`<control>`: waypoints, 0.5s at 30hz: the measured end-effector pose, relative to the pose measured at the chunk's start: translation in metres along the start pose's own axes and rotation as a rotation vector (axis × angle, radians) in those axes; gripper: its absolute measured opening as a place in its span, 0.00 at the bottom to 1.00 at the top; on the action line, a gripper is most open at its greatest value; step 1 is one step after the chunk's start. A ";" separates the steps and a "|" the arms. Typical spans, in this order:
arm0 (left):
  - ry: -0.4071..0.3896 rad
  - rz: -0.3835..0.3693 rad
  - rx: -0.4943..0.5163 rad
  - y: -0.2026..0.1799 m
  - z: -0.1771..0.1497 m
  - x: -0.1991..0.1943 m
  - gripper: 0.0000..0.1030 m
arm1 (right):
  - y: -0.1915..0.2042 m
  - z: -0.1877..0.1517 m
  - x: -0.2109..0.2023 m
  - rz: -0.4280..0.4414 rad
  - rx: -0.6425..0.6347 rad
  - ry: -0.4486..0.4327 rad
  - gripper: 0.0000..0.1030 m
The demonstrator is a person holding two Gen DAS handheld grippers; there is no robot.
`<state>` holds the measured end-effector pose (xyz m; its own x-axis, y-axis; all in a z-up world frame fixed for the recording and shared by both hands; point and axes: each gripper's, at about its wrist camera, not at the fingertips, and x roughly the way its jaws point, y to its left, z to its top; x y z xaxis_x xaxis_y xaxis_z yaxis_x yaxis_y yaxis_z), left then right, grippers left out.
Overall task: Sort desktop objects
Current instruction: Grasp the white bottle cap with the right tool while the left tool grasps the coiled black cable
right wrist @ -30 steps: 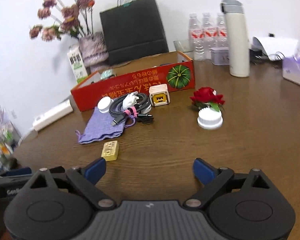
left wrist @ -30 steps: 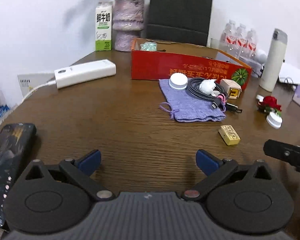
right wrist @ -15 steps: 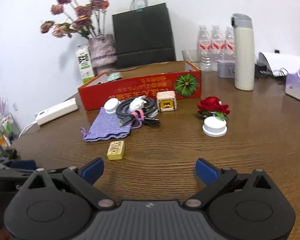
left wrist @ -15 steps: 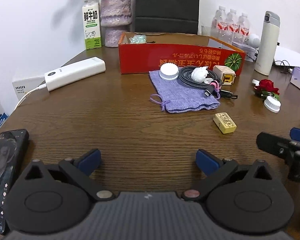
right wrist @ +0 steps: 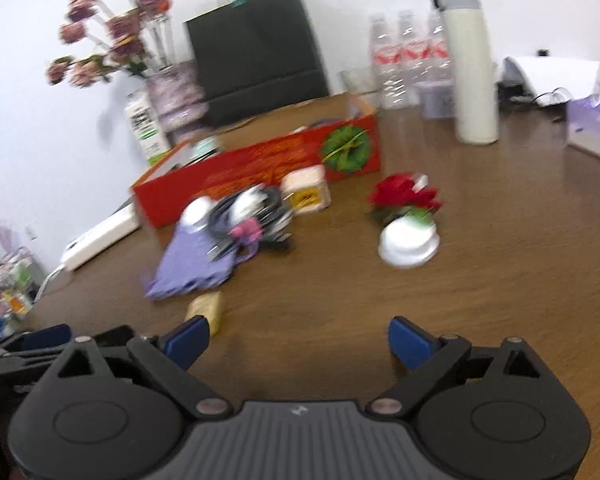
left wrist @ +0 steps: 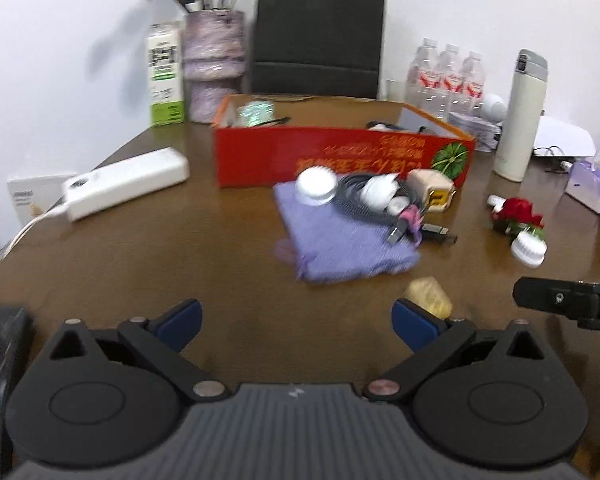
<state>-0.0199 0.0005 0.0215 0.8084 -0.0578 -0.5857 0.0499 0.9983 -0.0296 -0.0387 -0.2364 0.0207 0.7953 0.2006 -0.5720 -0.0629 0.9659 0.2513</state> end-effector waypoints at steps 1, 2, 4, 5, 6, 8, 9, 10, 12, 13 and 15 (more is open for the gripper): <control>-0.003 -0.012 -0.001 -0.002 0.008 0.005 1.00 | -0.003 0.004 0.002 -0.027 -0.014 -0.024 0.92; -0.010 -0.023 -0.003 -0.006 0.014 0.009 1.00 | -0.006 0.009 0.006 -0.057 -0.030 -0.045 0.92; -0.029 -0.059 0.001 -0.013 0.028 0.020 1.00 | -0.012 0.019 0.020 -0.113 -0.067 -0.043 0.84; -0.038 -0.084 0.019 -0.019 0.035 0.028 1.00 | -0.015 0.023 0.027 -0.133 -0.077 -0.030 0.82; -0.043 -0.104 0.039 -0.024 0.041 0.035 1.00 | -0.018 0.028 0.036 -0.155 -0.088 -0.005 0.76; -0.032 -0.101 0.070 -0.034 0.053 0.053 1.00 | -0.023 0.034 0.051 -0.184 -0.099 0.034 0.71; -0.016 -0.086 0.069 -0.038 0.060 0.064 1.00 | -0.025 0.036 0.056 -0.186 -0.097 0.043 0.69; 0.003 -0.085 0.062 -0.042 0.066 0.074 1.00 | -0.027 0.038 0.061 -0.182 -0.091 0.050 0.64; 0.052 -0.095 0.039 -0.046 0.075 0.090 1.00 | -0.026 0.039 0.065 -0.177 -0.113 0.042 0.51; 0.072 -0.099 0.025 -0.049 0.077 0.096 1.00 | -0.025 0.038 0.066 -0.180 -0.127 0.037 0.51; 0.084 -0.121 0.014 -0.056 0.077 0.102 1.00 | -0.023 0.036 0.067 -0.177 -0.150 0.032 0.48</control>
<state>0.1044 -0.0615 0.0256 0.7443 -0.1765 -0.6441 0.1529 0.9839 -0.0928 0.0376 -0.2508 0.0055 0.7828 0.0289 -0.6216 -0.0153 0.9995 0.0272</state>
